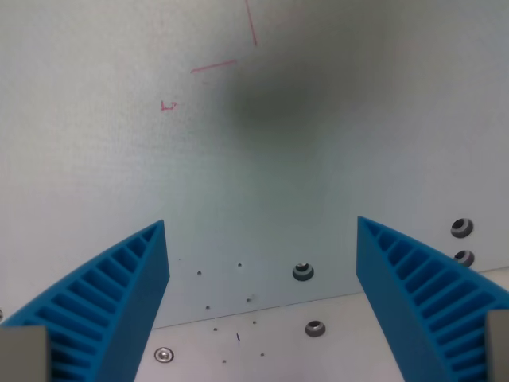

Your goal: Rotate around gripper negative z

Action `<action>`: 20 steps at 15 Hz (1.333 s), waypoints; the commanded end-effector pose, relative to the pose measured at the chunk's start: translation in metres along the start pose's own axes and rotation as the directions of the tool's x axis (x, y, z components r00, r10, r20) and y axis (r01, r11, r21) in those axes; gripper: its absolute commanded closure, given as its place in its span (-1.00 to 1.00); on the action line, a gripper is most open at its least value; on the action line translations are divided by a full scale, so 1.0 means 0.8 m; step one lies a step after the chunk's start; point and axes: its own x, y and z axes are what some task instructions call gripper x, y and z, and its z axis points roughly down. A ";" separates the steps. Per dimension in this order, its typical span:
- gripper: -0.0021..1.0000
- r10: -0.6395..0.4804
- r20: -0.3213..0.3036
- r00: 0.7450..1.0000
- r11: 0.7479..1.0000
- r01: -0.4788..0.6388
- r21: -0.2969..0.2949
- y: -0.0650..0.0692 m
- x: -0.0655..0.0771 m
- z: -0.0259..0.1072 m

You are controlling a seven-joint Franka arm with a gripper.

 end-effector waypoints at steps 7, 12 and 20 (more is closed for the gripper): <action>-1.00 -0.187 -0.003 0.982 0.982 0.187 0.000 0.001 0.000 -0.002; -1.00 -0.244 -0.003 0.970 0.970 0.244 0.000 0.001 0.000 -0.002; -1.00 -0.333 -0.003 0.943 0.943 0.333 -0.001 0.001 0.000 -0.002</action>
